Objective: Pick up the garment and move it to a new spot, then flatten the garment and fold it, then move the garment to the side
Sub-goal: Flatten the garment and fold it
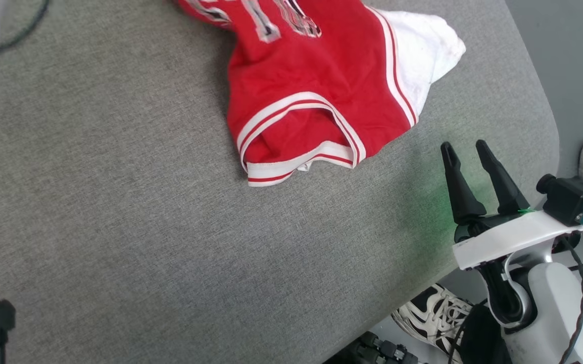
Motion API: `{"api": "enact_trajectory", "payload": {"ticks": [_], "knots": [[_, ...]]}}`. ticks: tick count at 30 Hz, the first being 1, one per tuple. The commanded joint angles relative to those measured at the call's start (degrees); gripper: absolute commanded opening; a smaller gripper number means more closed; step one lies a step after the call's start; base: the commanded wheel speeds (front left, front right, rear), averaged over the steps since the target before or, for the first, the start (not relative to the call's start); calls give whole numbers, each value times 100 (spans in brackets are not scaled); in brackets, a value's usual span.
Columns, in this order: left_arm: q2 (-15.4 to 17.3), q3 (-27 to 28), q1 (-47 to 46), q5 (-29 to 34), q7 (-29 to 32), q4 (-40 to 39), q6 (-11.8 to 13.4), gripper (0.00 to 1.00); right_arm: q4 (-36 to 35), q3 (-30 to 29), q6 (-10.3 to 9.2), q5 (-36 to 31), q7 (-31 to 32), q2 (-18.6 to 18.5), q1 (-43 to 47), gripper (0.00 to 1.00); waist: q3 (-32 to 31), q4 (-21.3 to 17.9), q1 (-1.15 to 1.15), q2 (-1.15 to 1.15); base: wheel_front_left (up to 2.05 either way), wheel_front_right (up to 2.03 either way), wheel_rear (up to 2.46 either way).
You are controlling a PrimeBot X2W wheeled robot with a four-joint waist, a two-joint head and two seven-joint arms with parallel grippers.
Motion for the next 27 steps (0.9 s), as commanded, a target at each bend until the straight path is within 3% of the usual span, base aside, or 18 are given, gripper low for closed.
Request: {"api": "enact_trajectory", "payload": {"ticks": [1, 2, 7, 13, 21, 27], "knots": [[-28, -72, 98, 9, 0, 159, -39, 92, 33, 34, -1, 63, -71, 29, -28, 100, 48, -14, 0, 0, 0, 0, 0], [-37, -113, 129, 8, 15, 263, -48, 100, 59, 60, -1, 62, -80, 31, -37, 100, 63, -13, 0, 0, 0, 0, 0], [-21, -318, 309, -89, 93, 550, -90, 100, 102, 220, -1, 58, -104, -22, -163, 100, 68, 4, 0, 0, 0, 0, 0], [107, -478, 583, -571, 66, 59, -95, 100, -14, 162, -1, -110, -57, -252, -233, 100, -142, 390, 0, 0, 0, 0, 0], [200, -256, 1363, -1095, -1279, -428, -92, 100, -439, 29, -1, -478, 457, -682, -236, 100, -637, 1177, 0, 0, 0, 0, 0], [295, -11, 2657, -1533, -2449, -532, -92, 100, -1054, 234, -1, -789, 1374, -1126, -282, 100, -1083, 1883, 0, 0, 0, 0, 0]]}}
